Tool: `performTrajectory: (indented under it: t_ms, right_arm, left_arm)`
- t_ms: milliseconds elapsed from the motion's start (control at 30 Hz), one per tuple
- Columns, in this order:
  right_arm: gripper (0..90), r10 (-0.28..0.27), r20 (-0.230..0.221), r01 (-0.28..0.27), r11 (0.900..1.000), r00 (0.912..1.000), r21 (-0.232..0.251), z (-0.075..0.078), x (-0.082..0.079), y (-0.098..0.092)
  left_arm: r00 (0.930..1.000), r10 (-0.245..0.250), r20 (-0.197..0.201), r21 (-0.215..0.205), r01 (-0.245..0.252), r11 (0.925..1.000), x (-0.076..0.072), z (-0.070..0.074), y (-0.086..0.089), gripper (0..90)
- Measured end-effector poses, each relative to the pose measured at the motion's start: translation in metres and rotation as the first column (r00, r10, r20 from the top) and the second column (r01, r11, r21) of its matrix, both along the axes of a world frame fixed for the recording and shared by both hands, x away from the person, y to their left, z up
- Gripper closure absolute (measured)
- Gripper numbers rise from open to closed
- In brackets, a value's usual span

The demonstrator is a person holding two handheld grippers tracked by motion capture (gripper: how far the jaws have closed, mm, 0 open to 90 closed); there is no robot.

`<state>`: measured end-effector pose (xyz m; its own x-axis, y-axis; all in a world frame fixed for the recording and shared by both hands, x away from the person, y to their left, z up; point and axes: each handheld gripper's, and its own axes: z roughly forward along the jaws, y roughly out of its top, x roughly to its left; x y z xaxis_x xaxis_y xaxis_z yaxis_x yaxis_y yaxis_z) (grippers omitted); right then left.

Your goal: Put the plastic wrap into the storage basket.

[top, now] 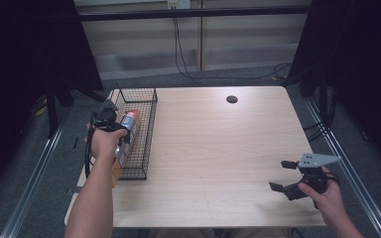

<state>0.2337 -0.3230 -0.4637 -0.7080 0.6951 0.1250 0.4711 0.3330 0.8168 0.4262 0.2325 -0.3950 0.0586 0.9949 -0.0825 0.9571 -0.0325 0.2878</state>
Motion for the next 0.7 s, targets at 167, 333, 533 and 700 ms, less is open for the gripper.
performTrajectory:
  t_ms: [167, 333, 533, 700]
  right_arm:
    - [4.2, 0.003, 0.001, -0.003, 1.000, 1.0000, -0.003, 0.0000, -0.0002, 0.0008]
    - [4.1, 0.006, -0.001, -0.006, 1.000, 1.0000, -0.005, -0.0001, 0.0001, 0.0014]
    - [4.1, 0.002, -0.001, -0.002, 1.000, 1.0000, -0.006, 0.0003, -0.0001, 0.0019]
    - [4.1, 0.005, 0.003, -0.005, 1.000, 1.0000, -0.004, 0.0006, -0.0001, 0.0020]
  left_arm:
    - [1.0000, 0.008, 0.000, -0.008, -0.008, 0.9999, -0.0006, 0.0001, 0.0009, 41.4]
    - [1.0000, 0.001, 0.002, -0.010, -0.001, 0.9999, -0.0012, -0.0001, 0.0019, 41.0]
    - [0.9998, -0.018, 0.002, 0.006, 0.018, 0.9998, -0.0017, 0.0002, 0.0030, 40.3]
    - [0.9999, -0.013, 0.004, -0.019, 0.013, 0.9997, -0.0027, 0.0002, 0.0015, 38.8]
